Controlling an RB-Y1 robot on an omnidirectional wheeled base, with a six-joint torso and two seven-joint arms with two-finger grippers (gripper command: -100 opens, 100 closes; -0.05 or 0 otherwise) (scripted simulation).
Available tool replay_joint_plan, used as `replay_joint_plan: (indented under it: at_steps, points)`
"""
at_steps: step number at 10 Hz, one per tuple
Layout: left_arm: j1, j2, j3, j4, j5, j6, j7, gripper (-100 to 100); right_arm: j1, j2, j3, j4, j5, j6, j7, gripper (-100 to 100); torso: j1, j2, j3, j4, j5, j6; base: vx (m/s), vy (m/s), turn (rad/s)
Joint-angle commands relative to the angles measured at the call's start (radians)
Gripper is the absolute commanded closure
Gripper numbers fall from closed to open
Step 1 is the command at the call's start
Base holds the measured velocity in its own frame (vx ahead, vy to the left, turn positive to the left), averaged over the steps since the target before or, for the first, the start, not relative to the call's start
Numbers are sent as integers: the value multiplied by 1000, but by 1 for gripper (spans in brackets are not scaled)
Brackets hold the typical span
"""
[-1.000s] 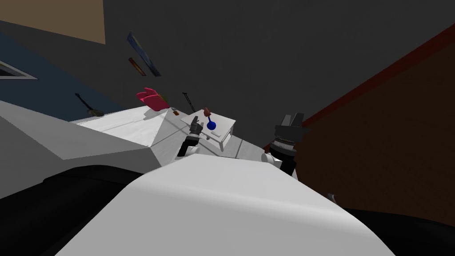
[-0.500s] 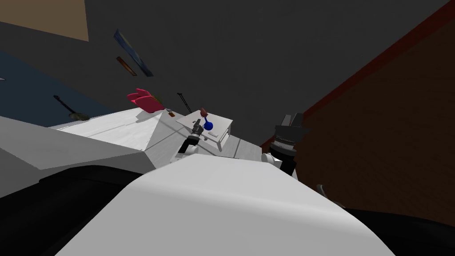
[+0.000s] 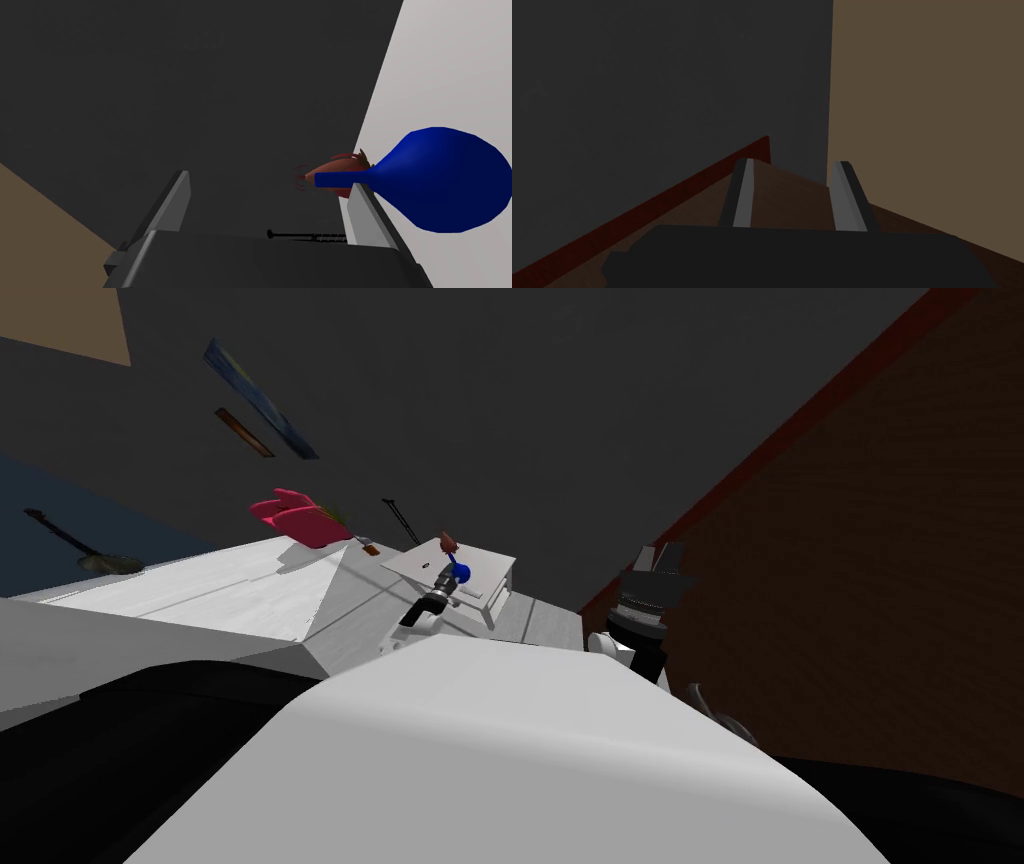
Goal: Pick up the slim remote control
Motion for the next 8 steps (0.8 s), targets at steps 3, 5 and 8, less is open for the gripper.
replay_joint_plan:
  at_steps: [3,5,8]
  points:
    - [-38,64,4,96,82,98,-34,-100,0,0,0,0,0,0,0,0,0,0,0,0,0,0,18,-53,-112]
    - [-55,91,4,147,120,141,-52,-100,0,0,0,0,0,0,0,0,0,0,0,0,0,0,24,-50,-108]
    - [-72,117,4,193,158,213,-71,-100,0,0,0,0,0,0,0,0,1,-1,-1,0,0,0,31,-36,-79]
